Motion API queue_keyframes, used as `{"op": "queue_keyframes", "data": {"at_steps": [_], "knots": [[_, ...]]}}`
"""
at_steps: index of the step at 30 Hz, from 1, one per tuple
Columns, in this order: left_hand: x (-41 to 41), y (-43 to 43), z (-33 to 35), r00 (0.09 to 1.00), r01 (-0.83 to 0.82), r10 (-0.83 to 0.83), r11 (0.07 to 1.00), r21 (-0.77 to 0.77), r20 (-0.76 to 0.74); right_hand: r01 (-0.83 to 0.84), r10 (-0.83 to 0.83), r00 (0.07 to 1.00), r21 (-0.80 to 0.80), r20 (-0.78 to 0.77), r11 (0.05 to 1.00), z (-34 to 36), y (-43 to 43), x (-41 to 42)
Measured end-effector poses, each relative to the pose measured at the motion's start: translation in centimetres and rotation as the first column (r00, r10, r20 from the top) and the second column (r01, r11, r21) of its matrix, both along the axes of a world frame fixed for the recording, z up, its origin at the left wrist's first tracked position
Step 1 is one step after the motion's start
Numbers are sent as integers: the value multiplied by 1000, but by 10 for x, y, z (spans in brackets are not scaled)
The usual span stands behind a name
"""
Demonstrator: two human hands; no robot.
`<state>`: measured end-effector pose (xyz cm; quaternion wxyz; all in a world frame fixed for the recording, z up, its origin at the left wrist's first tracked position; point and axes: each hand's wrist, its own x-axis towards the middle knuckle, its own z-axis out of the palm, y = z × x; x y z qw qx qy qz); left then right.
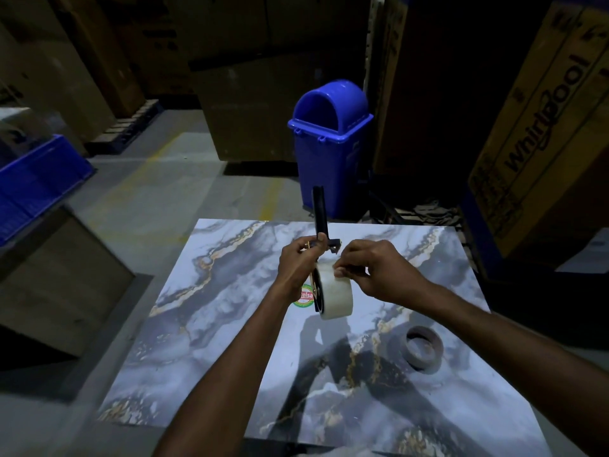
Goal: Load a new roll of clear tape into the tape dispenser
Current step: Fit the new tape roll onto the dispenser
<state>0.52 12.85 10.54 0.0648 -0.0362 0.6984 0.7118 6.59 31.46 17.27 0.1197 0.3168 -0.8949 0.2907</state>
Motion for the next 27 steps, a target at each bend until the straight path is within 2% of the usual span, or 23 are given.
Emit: {"op": "queue_keyframes", "data": {"at_steps": [6,9,14,17,22,27], "knots": [[11,-1,-14,1000,20,-20,998,59,12,19,-2,994,156,-107,988,-29,-9,2],[20,-1,-26,999,35,-38,993,111,27,44,-28,997,226,-71,973,-48,-17,9],[35,-5,-65,998,13,-21,991,130,55,121,-123,992,210,-3,970,-84,-29,29],[41,-8,-86,995,22,-34,992,125,92,125,-144,988,251,58,960,-102,-34,31],[48,-8,-105,984,119,-132,987,110,116,117,-198,963,381,182,917,-118,-41,30],[48,-13,-114,975,166,-184,976,140,125,199,-286,935,358,209,912,-122,-52,26]]}}
